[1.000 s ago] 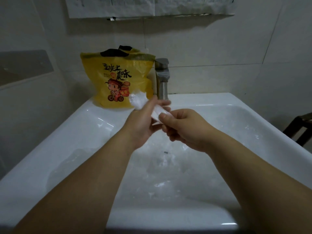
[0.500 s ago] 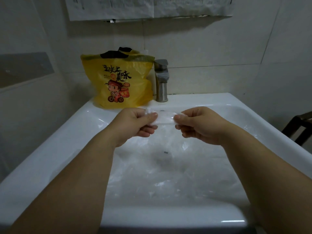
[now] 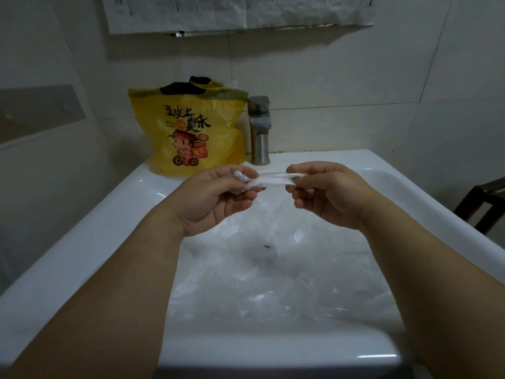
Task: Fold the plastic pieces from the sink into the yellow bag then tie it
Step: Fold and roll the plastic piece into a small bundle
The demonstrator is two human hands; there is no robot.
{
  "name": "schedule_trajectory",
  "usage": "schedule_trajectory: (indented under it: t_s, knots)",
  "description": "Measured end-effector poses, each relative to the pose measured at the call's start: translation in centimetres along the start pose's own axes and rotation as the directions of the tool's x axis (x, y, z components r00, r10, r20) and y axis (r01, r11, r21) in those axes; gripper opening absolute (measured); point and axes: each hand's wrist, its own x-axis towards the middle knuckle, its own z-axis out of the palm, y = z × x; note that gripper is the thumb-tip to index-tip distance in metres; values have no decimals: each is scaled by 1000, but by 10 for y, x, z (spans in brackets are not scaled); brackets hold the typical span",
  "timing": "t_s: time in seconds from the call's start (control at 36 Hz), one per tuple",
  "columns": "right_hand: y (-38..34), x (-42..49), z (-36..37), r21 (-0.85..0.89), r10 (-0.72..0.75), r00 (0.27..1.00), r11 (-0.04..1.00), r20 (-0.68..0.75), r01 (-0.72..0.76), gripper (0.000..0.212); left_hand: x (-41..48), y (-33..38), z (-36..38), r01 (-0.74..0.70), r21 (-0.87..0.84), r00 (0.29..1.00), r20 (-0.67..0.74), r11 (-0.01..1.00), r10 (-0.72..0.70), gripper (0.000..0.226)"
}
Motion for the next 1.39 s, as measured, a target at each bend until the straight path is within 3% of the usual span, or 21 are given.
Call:
schedule_trajectory:
  t_s: [0.19, 0.31, 0.42, 0.56, 0.64, 0.75, 0.89, 1.0, 1.06, 1.11, 1.17, 1.39]
  knots:
    - [1, 1, 1, -17, -41, 998, 999, -50, 40, 28, 0, -2, -3, -7, 89, 1000, -17, 996, 9, 53]
    - [3, 2, 1, -80, -72, 995, 995, -76, 65, 30, -1, -1, 2, -22, 114, 998, -50, 993, 28, 27]
    - [2, 0, 1, -171, -69, 998, 983, -12, 66, 16, 3, -7, 2, -48, 285, 989, -117, 957, 84, 25]
    - [5, 2, 0, -315, -77, 993, 948, -86, 46, 5, 5, -9, 1, -75, 314, 986, -120, 946, 118, 11]
    - [5, 2, -1, -310, -63, 992, 950, -109, 26, 19, 5, -7, -3, -76, 334, 983, -134, 940, 127, 18]
    - [6, 3, -3, -483, -48, 993, 876, -111, -12, 30, 5, -5, -4, -72, 287, 972, -196, 955, 132, 15]
    - [7, 2, 0, -645, -133, 986, 763, -99, 38, 9, 10, -6, -1, -158, 128, 958, -220, 979, 183, 17]
    - [10, 2, 12, -543, -205, 971, 833, -119, 109, 16, 14, -5, 9, -265, -90, 940, -247, 960, 236, 14]
    - [12, 2, 20, -406, -184, 975, 906, -122, 120, 12, 14, -8, 12, -220, -143, 962, -193, 965, 191, 27]
    - [15, 1, 28, -311, -157, 983, 943, -91, 122, 12, 15, -19, 14, -98, 44, 990, -94, 994, 102, 53]
    - [20, 3, 35, -307, -145, 988, 944, -52, 122, 14, 15, -30, 21, -32, 283, 999, -5, 959, 34, 65]
    - [25, 6, 39, -304, -94, 996, 948, 0, 90, 12, 18, -28, 25, -61, 314, 985, -133, 947, 108, 42]
